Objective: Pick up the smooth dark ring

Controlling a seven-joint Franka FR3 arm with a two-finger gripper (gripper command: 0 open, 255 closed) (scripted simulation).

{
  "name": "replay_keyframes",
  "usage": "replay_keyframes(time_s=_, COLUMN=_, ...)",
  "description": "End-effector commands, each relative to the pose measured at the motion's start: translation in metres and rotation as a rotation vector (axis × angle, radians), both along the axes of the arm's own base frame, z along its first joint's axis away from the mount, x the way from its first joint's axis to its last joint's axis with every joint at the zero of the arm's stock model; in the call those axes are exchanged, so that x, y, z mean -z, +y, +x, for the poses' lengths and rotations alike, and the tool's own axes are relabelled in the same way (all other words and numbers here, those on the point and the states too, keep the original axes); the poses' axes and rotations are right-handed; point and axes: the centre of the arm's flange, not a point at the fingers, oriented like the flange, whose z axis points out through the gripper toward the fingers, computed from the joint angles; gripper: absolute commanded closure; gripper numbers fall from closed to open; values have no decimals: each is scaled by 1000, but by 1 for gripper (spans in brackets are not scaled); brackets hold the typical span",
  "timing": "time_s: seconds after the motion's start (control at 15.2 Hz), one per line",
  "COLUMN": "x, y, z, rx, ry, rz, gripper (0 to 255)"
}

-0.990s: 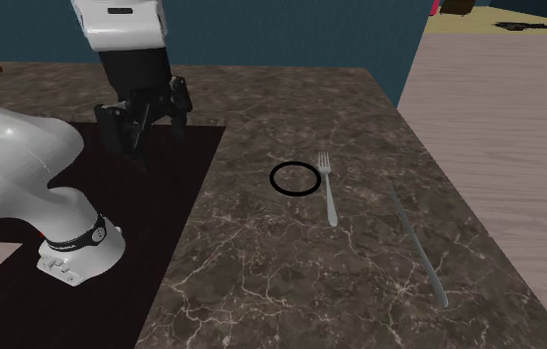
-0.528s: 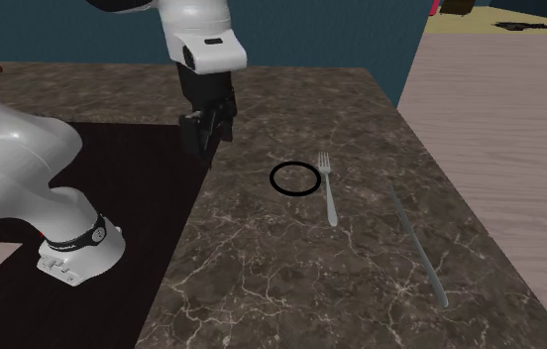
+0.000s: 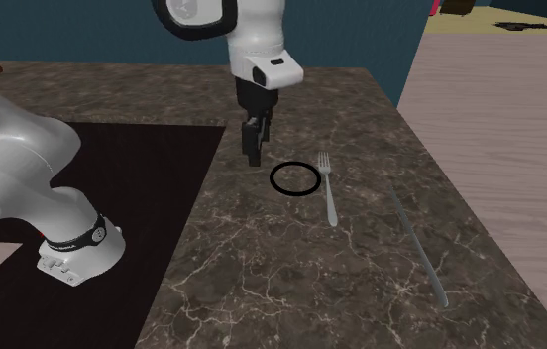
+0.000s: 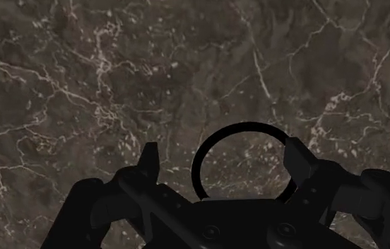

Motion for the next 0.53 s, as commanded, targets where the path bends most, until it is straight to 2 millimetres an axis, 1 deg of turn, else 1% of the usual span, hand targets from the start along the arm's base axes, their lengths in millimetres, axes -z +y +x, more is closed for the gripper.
replay_keyframes(time_s=0.0, x=13, y=18, z=17, rx=-20, ry=-2, rz=7, gripper=0)
replay_keyframes(time_s=0.46, x=46, y=84, z=68, rx=-90, ry=-6, rz=27, gripper=0)
